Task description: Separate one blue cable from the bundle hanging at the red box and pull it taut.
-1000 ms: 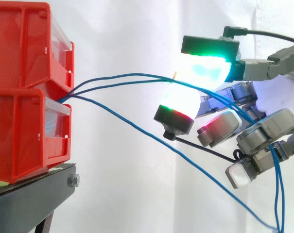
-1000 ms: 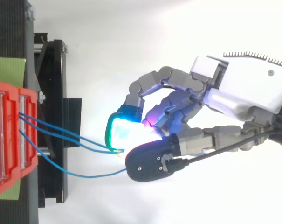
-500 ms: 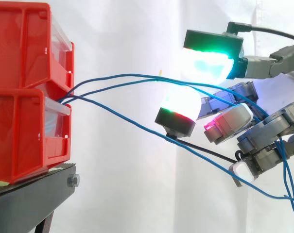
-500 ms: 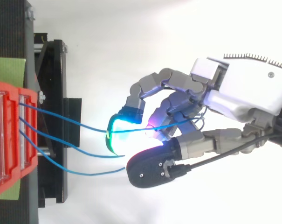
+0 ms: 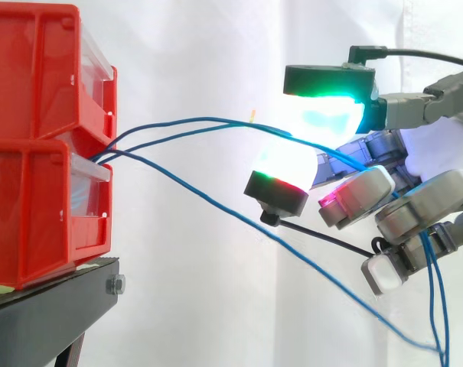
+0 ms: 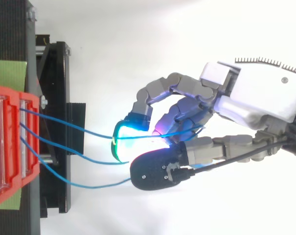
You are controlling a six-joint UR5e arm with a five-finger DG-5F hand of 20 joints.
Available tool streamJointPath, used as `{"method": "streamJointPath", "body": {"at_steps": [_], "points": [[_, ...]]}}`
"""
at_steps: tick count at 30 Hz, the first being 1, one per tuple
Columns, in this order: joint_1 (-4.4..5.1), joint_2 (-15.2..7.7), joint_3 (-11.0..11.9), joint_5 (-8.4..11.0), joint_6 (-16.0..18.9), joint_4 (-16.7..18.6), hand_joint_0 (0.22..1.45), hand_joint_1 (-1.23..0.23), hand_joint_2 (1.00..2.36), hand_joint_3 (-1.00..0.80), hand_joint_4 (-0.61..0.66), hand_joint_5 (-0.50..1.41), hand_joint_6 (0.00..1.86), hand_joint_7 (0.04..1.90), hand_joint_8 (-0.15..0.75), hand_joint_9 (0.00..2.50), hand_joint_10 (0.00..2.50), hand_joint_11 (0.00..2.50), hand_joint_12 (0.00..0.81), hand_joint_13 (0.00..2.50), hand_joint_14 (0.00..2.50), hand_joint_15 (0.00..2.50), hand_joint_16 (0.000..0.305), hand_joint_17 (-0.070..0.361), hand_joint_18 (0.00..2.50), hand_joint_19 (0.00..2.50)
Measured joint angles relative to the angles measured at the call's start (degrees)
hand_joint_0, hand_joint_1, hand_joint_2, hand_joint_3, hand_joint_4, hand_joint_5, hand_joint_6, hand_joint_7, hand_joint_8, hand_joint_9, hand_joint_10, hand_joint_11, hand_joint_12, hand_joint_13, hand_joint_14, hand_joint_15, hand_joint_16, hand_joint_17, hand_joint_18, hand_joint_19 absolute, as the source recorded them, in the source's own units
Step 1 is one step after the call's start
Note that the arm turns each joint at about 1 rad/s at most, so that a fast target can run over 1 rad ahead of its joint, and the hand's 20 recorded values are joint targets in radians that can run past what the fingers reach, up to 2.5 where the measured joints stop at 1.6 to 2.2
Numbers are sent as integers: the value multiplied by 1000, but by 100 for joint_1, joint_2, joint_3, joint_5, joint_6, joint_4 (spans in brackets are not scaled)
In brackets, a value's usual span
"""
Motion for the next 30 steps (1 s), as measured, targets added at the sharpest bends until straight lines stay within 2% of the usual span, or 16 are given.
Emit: {"method": "streamJointPath", "body": {"at_steps": [2,7,9,10,11,13,15,21,26,30], "points": [[4,-1,0,4,0,0,743,-836,1000,-500,-7,-253,897,903,218,818,264,1580,311,1180,4,1631,48,108,716,710],[9,0,-1,17,2,0,752,-906,1000,-500,-32,-248,896,915,215,844,85,1603,330,1065,15,1484,48,108,693,664],[10,0,-1,19,3,0,696,-927,1000,-500,-44,-247,894,927,210,846,0,1637,346,977,22,1328,48,107,669,665],[10,0,-1,19,3,0,690,-925,1000,-500,-48,-247,894,930,213,844,0,1635,345,975,23,1314,48,107,665,667],[10,0,-2,20,2,0,633,-922,1000,-500,-45,-248,893,935,211,843,0,1633,348,966,23,1306,47,107,656,675],[11,0,-2,20,4,0,563,-884,1000,-500,-40,-247,894,914,226,843,1,1631,357,964,23,1288,49,110,651,691],[10,0,-3,20,13,0,510,-746,1000,-500,-2,-241,889,884,254,879,2,1579,377,973,21,1273,52,116,655,702],[10,0,-3,20,25,0,548,-513,1000,-500,12,-231,874,904,245,940,3,1582,365,983,22,1259,49,111,647,731],[9,0,-3,20,26,0,613,-478,1000,-500,13,-229,874,948,229,951,5,1589,348,975,23,1263,47,107,639,740],[5,0,-2,20,26,-6,618,-517,1009,-408,44,-235,887,954,235,947,5,1602,349,968,24,1257,48,108,638,741]]}}
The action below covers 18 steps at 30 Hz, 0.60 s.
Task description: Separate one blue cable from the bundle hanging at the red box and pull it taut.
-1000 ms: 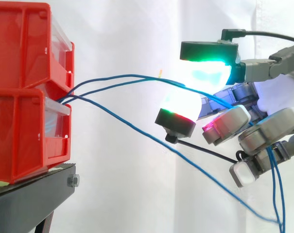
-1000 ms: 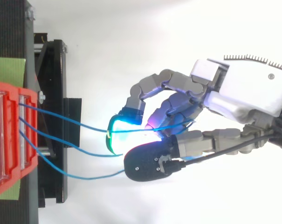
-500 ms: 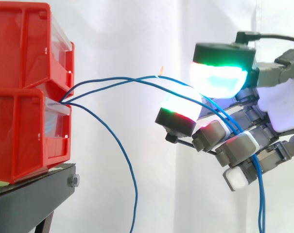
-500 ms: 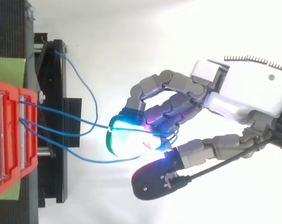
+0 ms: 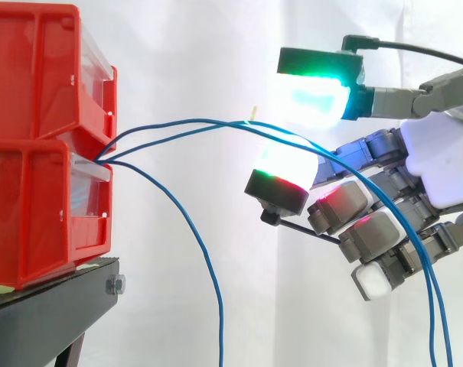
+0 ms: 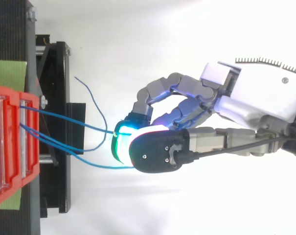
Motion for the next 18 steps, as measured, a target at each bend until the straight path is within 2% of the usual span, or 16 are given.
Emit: {"method": "streamJointPath", "body": {"at_steps": [4,6,12,15,18], "points": [[-18,-1,0,-8,0,-2,619,-567,1016,-323,59,-237,891,975,232,934,3,1618,349,965,22,1251,48,109,636,741],[-33,-4,0,-13,0,-3,637,-637,1017,-297,66,-239,896,975,235,923,2,1618,352,960,23,1245,49,110,638,733],[-53,-4,-1,-3,0,-3,684,-726,1010,-397,36,-243,909,916,228,908,2,1640,349,953,23,1227,49,110,649,709],[-55,-6,-1,-1,-5,-3,670,-719,1010,-399,30,-241,908,924,233,908,1,1629,354,912,24,1188,48,109,642,707],[-58,-4,-5,0,-11,-3,550,-595,1000,-500,62,-239,896,916,249,902,2,1601,370,880,24,1138,51,115,621,721]]}}
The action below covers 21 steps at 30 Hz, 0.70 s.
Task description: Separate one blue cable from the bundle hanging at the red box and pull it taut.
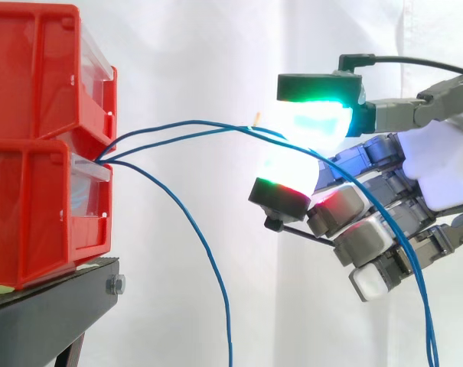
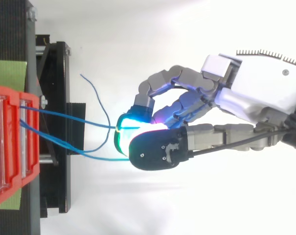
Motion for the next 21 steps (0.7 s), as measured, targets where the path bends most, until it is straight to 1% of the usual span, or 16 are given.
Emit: {"method": "streamJointPath", "body": {"at_steps": [1,3,4,5,7,8,10,12,13,14,16,18,21], "points": [[-2,1,0,0,-2,0,539,-571,1000,-500,67,-239,894,903,253,903,2,1610,373,881,24,1136,51,116,624,720],[-8,-1,-1,-1,-6,-6,514,-473,1000,-500,85,-234,885,882,265,929,2,1588,383,888,23,1123,53,119,633,724],[-10,-1,-1,-3,-8,-11,514,-473,1000,-500,85,-234,885,882,265,929,2,1588,383,888,23,1123,53,119,633,724],[-12,0,0,-6,-10,-17,528,-397,1000,-500,76,-227,874,902,258,940,2,1591,381,885,24,1114,52,117,626,729],[-13,2,-2,-12,-16,-27,581,-370,1000,-500,63,-217,867,945,241,948,5,1602,364,875,25,1110,49,111,606,739],[-14,1,-2,-13,-18,-30,604,-396,1000,-500,59,-218,867,971,238,956,4,1600,358,874,25,1103,49,110,604,741],[-16,2,-3,-13,-22,-38,611,-431,1004,-463,43,-218,873,966,237,956,6,1595,358,874,26,1109,49,109,605,741],[-25,1,-4,1,-23,-56,612,-493,1012,-376,44,-220,884,969,238,955,6,1600,361,868,25,1105,49,110,606,732],[-28,2,-4,11,-23,-64,612,-502,1012,-365,50,-220,886,968,238,953,4,1620,360,868,25,1104,49,110,605,733],[-30,3,-4,23,-24,-71,608,-547,1016,-316,54,-221,893,975,237,947,5,1619,361,865,25,1098,49,110,605,731],[-33,3,-5,52,-24,-80,603,-587,1019,-257,44,-222,895,996,243,944,5,1613,361,862,25,1102,49,110,608,723],[-33,3,-5,78,-24,-86,608,-620,1022,-203,40,-223,908,986,243,942,5,1609,360,860,25,1098,49,110,606,723],[-33,3,-5,104,-24,-91,614,-649,1023,-177,27,-223,912,995,243,939,5,1608,364,857,26,1084,49,110,604,724]]}}
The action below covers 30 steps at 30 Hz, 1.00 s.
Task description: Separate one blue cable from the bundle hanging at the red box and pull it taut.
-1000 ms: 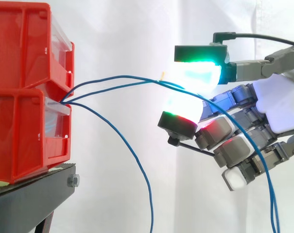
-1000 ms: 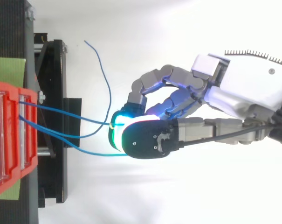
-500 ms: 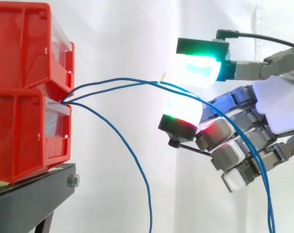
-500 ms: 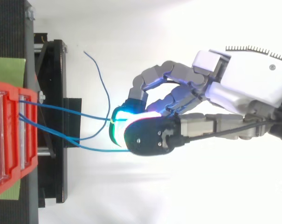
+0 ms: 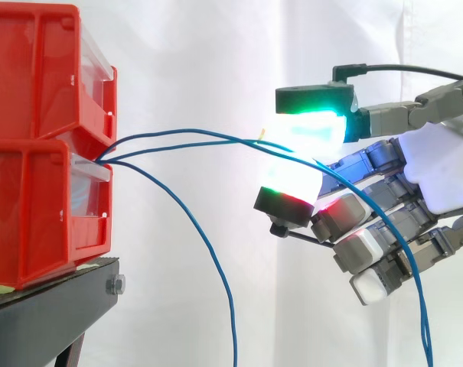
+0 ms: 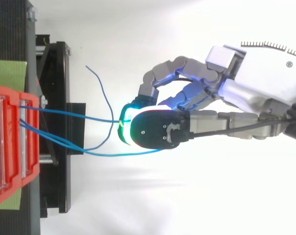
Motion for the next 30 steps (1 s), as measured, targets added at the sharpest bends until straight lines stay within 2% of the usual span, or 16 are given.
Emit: {"method": "streamJointPath", "body": {"at_steps": [10,13,16,20,23,27,30], "points": [[0,1,0,18,0,-5,647,-703,1021,-223,-31,-229,916,986,232,930,4,1609,360,847,26,1065,49,110,605,703],[-1,2,0,19,0,-6,657,-708,1015,-329,8,-234,914,937,228,926,5,1610,356,844,27,1064,49,110,605,701],[-2,2,0,19,0,-6,601,-639,1000,-498,37,-229,906,916,235,927,5,1613,360,842,27,1060,49,110,599,710],[-1,2,0,19,-5,-6,555,-546,1000,-500,63,-225,893,934,243,973,0,1667,369,873,25,1105,50,113,606,718],[-1,1,-2,28,-8,-6,539,-531,1000,-500,57,-241,885,916,239,962,86,1674,374,937,22,1207,51,116,616,734],[1,-1,-26,82,-25,-5,530,-545,1000,-500,59,-254,879,911,245,817,446,1539,365,1000,13,1412,53,118,643,768],[4,-2,-96,121,-39,9,527,-566,1000,-500,58,-260,875,895,258,730,467,1508,367,1005,13,1461,53,120,647,772]]}}
